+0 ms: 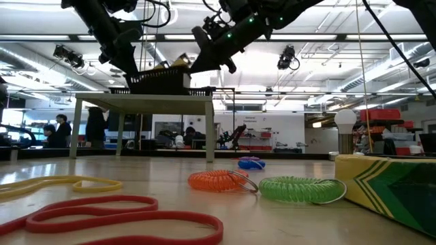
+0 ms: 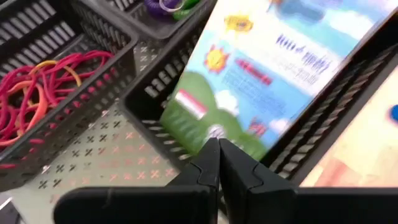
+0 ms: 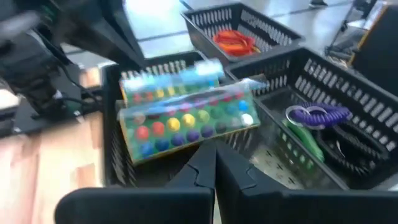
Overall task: Pick & Place Office Desk Supplies
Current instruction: Adjust the bottom black bin on the shelf, then adjust the crayon box on the bottom black bin on the shelf, then adjust the bottom black bin on the shelf
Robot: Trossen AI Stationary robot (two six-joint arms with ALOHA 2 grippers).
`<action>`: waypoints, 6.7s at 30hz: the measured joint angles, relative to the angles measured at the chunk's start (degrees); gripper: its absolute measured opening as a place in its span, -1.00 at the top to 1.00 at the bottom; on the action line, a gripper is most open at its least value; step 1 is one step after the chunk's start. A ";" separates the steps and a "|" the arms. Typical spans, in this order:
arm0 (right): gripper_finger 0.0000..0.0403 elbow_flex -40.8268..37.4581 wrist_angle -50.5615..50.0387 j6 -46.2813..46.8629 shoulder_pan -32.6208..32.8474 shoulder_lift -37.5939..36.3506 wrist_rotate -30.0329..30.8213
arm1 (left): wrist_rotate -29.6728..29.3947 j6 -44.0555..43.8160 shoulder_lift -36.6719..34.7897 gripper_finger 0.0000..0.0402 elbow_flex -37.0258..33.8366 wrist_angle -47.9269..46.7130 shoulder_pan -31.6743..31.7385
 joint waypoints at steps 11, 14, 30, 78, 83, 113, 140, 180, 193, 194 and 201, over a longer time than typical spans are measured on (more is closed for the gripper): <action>0.99 0.04 -0.48 -0.02 -0.05 -0.22 -2.33 | 0.75 0.86 1.77 0.95 -0.02 3.22 -0.01; 0.99 0.07 -0.13 -0.05 -0.04 -0.55 -2.33 | 1.07 1.36 1.75 0.86 0.20 4.99 -0.77; 0.99 0.07 -0.56 -1.09 -0.07 -0.55 -2.22 | -8.90 12.66 2.19 -0.16 1.27 9.77 -14.98; 0.99 0.04 -0.52 -2.60 0.83 -0.46 -2.63 | -33.90 11.35 3.46 0.98 1.30 18.58 -22.39; 0.99 0.04 -0.37 -2.63 0.83 -0.44 -2.63 | -35.54 4.23 -0.23 0.98 1.31 18.52 -22.31; 0.99 0.04 -0.39 -4.20 0.83 -0.44 -2.61 | -43.52 -1.34 -7.10 0.98 -22.61 56.32 -22.44; 0.95 -0.02 -3.51 -4.56 0.83 -1.74 -2.47 | -45.71 7.41 -16.16 -0.12 -24.20 56.49 -28.05; 0.98 0.02 -8.98 -21.07 -1.37 -2.06 -8.78 | 7.51 2.55 -17.88 0.97 -24.20 24.40 12.07; 0.99 0.02 -2.02 -20.49 -1.55 0.28 -10.59 | 10.25 2.53 -16.54 0.97 -24.20 25.52 11.32; 0.99 0.02 -1.25 -20.17 -1.55 0.28 -10.64 | 10.25 2.53 -16.41 0.97 -24.20 25.67 10.98; 0.99 0.02 2.09 -20.00 -1.57 0.70 -11.94 | 10.08 2.53 -15.03 0.97 -24.20 26.50 8.51</action>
